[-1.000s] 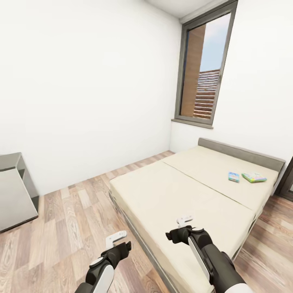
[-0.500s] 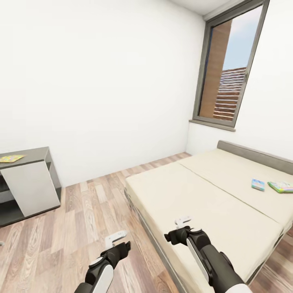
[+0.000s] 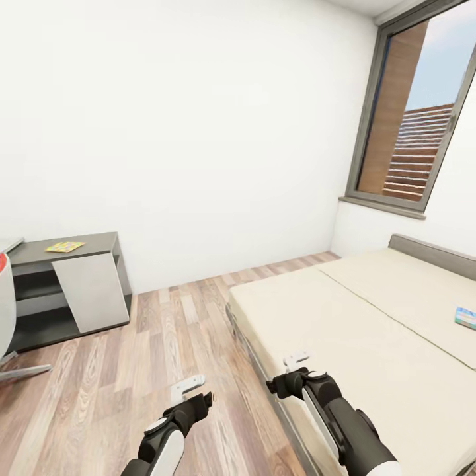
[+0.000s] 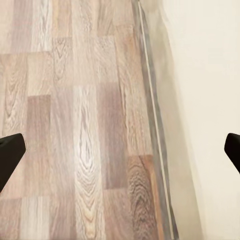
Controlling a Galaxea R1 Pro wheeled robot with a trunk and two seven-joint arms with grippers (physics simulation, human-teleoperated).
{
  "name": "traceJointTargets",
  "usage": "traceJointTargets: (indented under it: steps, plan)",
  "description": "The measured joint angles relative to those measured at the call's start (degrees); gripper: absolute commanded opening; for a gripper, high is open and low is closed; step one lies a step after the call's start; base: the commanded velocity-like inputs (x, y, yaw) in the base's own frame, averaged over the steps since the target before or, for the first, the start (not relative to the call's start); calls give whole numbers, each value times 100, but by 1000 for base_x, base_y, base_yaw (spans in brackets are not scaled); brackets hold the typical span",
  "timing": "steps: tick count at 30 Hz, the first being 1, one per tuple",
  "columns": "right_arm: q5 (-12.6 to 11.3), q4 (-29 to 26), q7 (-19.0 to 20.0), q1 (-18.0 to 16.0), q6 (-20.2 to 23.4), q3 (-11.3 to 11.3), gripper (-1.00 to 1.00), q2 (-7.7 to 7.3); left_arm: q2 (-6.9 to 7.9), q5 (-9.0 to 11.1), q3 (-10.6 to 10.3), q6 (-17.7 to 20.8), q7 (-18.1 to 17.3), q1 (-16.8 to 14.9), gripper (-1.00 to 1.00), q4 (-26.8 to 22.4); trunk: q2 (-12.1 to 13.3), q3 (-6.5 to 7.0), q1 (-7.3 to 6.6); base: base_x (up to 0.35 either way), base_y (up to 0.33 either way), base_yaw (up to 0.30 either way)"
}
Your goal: Put all the toys in the child's room - the three board games (two on the bed and one on the table), the two jigsaw puzzles on the table, and the tennis ball on the table - inside the toy box on the table in the child's room.
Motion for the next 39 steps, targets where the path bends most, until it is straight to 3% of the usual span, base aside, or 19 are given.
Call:
traceJointTargets:
  steps: [31, 39]
  plan:
    - [0, 0, -10, 0, 28, 28, 100, 5, 9, 2, -19, -8, 4, 9, 100, 12, 0, 0, 0, 0, 0, 279]
    - [-1, -2, 4, 1, 40, 34, 100, -10, 9, 6, -13, -3, 2, 9, 100, 19, 0, 0, 2, -84, -16, 156]
